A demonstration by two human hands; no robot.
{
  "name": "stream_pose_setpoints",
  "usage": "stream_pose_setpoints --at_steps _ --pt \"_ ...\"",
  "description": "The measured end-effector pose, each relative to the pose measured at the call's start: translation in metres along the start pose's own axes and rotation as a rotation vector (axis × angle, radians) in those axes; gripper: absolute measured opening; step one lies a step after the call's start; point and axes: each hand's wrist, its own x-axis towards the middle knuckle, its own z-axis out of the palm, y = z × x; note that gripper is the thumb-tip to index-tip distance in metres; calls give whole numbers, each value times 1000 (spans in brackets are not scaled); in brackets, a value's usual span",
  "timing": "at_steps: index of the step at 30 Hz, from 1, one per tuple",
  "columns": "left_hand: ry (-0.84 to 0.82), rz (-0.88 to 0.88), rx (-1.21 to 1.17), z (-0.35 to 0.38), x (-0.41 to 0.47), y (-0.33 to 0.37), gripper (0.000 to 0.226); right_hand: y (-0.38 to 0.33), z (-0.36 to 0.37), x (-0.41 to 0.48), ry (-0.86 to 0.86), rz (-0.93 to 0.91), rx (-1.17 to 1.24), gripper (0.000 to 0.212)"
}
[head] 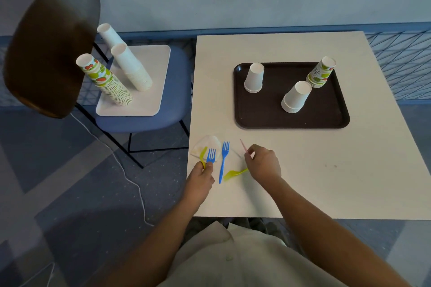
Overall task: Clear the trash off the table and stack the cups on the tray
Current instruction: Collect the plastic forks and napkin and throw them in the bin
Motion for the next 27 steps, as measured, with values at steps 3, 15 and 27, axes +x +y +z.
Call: stream_pose_setpoints --at_steps 3,15,27 --pt "-45 -49 -24 1 -3 6 24 -5 -21 -15 66 -156 183 8" --pt "-154 -198 -293 -2 -2 23 48 -25 6 -58 101 -888 122 25" --pt "-101 -53 -210 -25 -4 25 27 -16 13 -55 66 -816 89 28"
